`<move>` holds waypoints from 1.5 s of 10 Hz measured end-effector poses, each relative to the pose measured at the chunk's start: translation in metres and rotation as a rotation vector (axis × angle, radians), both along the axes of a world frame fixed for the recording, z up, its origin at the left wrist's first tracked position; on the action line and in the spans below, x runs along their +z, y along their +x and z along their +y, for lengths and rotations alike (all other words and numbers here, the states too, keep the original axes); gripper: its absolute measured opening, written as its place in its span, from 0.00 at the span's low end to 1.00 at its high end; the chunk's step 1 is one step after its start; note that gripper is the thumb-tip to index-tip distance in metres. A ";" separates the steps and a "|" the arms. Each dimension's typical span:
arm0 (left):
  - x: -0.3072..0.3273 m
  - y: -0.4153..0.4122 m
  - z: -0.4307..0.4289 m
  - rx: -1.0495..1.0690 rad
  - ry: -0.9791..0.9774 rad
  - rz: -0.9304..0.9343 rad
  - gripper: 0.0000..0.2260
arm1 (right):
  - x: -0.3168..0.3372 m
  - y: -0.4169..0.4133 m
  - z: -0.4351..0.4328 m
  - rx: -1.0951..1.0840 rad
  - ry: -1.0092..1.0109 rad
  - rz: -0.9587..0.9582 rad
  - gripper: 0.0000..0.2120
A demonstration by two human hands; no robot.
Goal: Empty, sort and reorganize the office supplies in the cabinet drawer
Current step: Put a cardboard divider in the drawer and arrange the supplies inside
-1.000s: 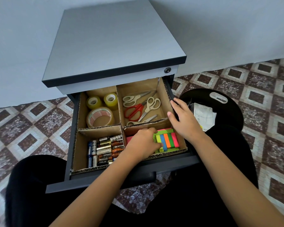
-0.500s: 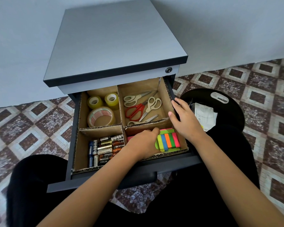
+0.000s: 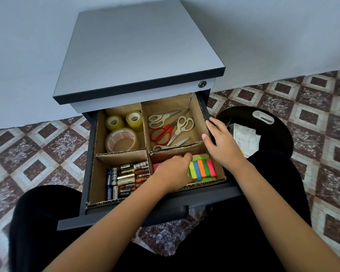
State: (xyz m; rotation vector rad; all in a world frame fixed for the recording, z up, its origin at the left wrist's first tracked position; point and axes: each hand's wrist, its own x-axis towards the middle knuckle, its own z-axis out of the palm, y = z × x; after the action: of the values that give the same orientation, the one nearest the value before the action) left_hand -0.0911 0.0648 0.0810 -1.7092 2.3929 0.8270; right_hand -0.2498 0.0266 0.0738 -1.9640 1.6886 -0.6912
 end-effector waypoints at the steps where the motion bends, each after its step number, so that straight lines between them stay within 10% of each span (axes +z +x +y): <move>1: 0.001 0.000 0.000 -0.025 -0.009 -0.020 0.25 | 0.000 0.000 0.000 0.002 0.000 -0.002 0.24; 15: -0.001 0.004 0.000 -0.083 -0.089 -0.033 0.28 | 0.000 -0.001 0.001 0.004 -0.003 -0.015 0.23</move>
State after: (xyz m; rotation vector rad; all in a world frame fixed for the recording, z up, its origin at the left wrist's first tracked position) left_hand -0.0874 0.0649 0.0797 -1.6273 2.4951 0.6856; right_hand -0.2508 0.0275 0.0738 -1.9589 1.6759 -0.7058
